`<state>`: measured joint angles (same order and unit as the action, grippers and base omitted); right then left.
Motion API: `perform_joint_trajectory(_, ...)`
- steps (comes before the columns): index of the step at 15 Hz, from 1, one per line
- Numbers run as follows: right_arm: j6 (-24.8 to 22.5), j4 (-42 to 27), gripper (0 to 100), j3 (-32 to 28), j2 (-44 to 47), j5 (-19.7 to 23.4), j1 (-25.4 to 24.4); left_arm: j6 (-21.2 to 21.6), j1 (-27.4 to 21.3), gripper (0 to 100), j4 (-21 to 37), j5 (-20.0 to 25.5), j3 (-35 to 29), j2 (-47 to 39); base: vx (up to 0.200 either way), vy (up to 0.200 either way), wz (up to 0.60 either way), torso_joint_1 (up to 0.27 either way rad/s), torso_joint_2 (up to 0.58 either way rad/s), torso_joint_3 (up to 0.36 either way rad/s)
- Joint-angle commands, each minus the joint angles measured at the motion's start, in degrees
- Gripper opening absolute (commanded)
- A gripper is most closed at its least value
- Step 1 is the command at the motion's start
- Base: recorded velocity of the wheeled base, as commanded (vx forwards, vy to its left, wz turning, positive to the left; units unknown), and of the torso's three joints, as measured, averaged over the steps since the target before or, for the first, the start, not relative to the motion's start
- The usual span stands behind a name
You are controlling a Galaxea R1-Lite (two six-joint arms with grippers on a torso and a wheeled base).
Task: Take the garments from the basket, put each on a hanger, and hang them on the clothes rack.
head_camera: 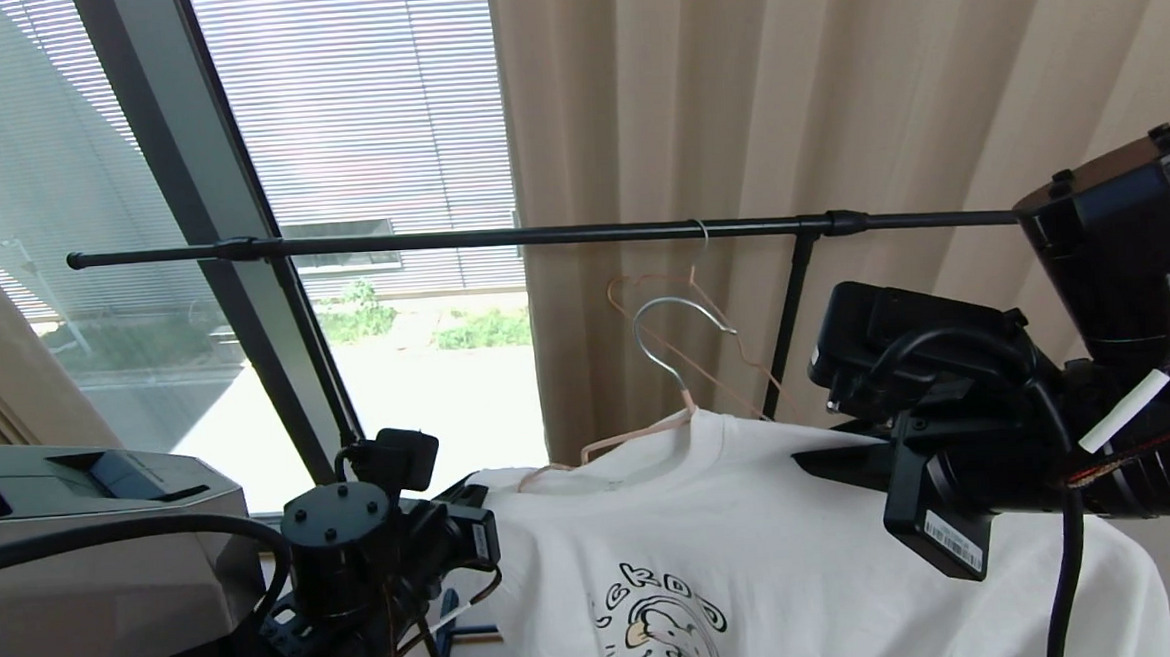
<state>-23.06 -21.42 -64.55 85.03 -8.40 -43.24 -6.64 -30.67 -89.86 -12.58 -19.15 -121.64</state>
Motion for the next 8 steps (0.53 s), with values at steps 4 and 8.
perform_joint_trajectory(4,0.9,8.1,0,5.6,-0.5,2.2,0.0,3.7,-0.3,0,-0.1,0.0,0.2,6.2,0.000,0.000,0.00,0.000,0.00,0.000)
perform_joint_trajectory(8,3.9,12.6,0,9.4,-1.4,6.1,0.9,6.7,-0.2,0,-0.1,0.1,-0.4,9.0,0.000,0.000,0.00,0.000,0.00,0.000)
